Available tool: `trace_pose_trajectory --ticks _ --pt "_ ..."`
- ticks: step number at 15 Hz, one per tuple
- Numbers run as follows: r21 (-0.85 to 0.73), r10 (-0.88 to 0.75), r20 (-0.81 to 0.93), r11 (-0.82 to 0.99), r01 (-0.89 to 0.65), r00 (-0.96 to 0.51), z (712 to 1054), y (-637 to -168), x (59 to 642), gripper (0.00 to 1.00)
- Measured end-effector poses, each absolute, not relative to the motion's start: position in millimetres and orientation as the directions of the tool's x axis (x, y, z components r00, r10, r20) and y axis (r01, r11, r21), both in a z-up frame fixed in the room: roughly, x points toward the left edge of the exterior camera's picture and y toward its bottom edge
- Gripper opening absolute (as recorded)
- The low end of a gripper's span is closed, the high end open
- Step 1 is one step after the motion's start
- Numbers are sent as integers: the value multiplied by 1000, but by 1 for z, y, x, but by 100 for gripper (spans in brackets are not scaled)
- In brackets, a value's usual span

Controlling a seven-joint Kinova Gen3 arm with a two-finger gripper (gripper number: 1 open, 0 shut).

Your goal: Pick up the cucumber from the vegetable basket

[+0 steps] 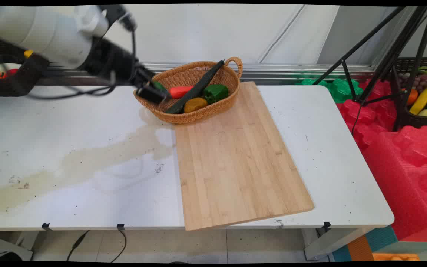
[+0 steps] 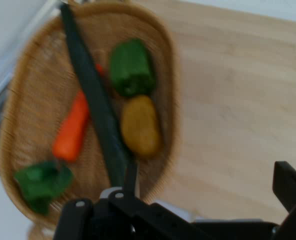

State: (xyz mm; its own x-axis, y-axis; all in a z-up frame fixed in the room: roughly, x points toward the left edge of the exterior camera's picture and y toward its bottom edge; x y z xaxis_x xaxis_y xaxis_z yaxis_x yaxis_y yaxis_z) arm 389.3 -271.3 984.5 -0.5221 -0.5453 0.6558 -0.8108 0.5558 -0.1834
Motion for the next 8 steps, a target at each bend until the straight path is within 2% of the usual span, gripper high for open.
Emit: trace_pose_trajectory --ticks 8 --pt "-216 -568 687 436 -874 -453 988 -379 377 100"
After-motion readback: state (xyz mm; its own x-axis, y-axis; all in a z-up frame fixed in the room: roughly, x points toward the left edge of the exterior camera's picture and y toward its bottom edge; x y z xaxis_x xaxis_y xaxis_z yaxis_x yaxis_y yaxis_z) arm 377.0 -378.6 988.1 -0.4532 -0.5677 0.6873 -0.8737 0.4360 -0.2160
